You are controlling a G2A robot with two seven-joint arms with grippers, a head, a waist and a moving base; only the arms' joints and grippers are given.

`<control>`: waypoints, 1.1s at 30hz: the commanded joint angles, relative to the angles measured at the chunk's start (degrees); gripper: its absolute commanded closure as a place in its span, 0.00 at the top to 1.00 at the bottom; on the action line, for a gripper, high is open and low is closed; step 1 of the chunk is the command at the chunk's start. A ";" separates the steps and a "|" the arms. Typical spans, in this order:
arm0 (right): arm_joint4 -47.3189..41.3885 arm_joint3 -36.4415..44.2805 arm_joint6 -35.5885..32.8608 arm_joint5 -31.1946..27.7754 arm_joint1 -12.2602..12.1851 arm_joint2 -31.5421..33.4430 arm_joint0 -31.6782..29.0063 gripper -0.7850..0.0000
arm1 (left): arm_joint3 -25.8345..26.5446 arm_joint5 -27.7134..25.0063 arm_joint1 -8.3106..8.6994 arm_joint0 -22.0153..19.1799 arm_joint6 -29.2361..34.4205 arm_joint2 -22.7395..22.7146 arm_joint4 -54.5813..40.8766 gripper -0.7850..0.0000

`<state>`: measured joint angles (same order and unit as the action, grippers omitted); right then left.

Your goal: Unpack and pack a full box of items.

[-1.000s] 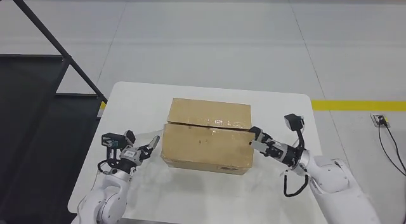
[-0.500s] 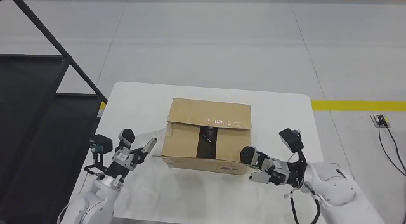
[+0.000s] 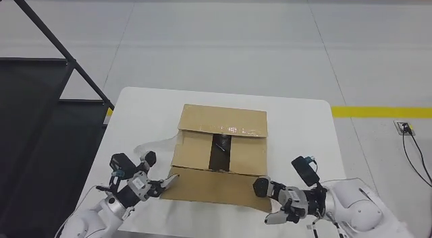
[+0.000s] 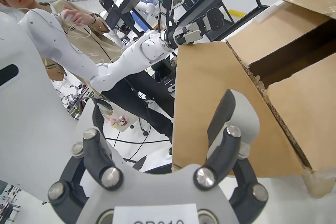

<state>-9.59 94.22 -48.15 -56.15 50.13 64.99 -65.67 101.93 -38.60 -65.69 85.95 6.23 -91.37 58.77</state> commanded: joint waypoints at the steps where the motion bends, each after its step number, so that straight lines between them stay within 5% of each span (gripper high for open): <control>1: -1.01 -0.77 0.10 -0.09 -0.87 -0.67 0.20 1.00 | -0.14 -1.16 0.20 0.25 1.74 0.07 0.75 1.00; 14: -21.37 -7.68 4.19 29.36 0.65 -4.20 8.80 1.00 | -2.98 -0.79 0.76 -1.55 6.25 2.45 5.06 1.00; 26: -21.54 -7.99 4.21 30.05 0.75 -4.38 9.15 1.00 | -3.14 -0.21 0.80 -1.81 6.78 2.58 5.97 1.00; 33: -21.44 -9.06 12.10 35.20 2.40 -6.53 10.74 1.00 | -2.25 1.22 0.88 -1.53 5.89 3.91 8.37 1.00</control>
<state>-31.87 85.43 -37.62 -21.45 52.26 58.92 -55.33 99.54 -37.48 -64.83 84.43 12.33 -87.62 66.76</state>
